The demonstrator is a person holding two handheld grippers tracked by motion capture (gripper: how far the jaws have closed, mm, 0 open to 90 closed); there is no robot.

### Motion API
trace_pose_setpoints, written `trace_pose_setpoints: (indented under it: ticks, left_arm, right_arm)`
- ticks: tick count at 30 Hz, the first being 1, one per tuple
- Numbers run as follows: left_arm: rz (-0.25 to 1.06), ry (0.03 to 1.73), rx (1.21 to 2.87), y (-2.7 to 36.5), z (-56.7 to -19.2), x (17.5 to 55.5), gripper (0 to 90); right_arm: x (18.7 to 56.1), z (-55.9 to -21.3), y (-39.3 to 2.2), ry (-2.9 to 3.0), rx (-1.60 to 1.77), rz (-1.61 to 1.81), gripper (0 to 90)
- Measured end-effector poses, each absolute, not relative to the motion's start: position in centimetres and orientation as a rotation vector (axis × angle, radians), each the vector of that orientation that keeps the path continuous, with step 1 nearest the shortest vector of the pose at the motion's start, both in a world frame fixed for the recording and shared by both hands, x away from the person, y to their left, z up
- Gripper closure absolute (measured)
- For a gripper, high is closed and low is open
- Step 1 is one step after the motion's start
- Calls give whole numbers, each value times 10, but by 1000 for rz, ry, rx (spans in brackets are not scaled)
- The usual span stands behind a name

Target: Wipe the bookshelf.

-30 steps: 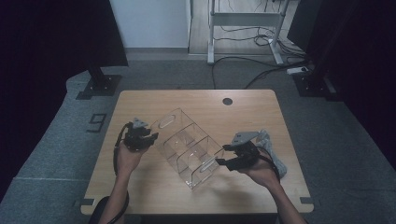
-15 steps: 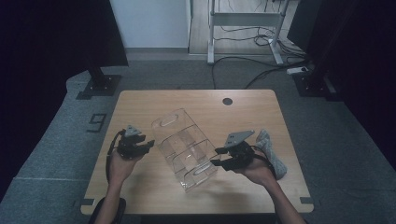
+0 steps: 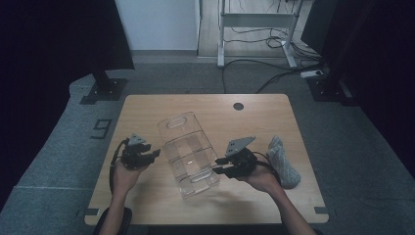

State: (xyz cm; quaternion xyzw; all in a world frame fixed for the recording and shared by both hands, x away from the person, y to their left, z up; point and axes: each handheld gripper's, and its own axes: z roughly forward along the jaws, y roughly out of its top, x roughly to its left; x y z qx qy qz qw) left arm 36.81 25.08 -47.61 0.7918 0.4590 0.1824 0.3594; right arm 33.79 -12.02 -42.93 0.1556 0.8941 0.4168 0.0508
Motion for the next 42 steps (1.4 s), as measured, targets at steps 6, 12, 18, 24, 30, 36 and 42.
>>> trace_pose_setpoints:
  ticks: [6,12,18,24,30,36,42]
  left_arm:
    - [468,1185,2042,251,-477,368,503]
    - [460,1187,2042,254,-477,368,426]
    - [462,1189,2033,253,-478,369,288]
    - [463,1180,2039,251,-478,368,220]
    - [451,1161,2037,248,-476,367,189]
    - [435,1125,2048,240,-473,365,169]
    - [431,1058,2053,227,-468,361,152]
  right_arm:
    - [337,-429,-110,2728,455,1265,705]
    - [337,-429,-106,2721,467,1255,740]
    - [340,-429,-105,2699,511,1245,768]
    - [342,-429,-105,2673,570,1224,793]
    - [344,-429,-109,2633,629,1203,812]
    - [346,-429,-110,2599,665,1182,840]
    - [345,-428,-101,2614,646,1170,863]
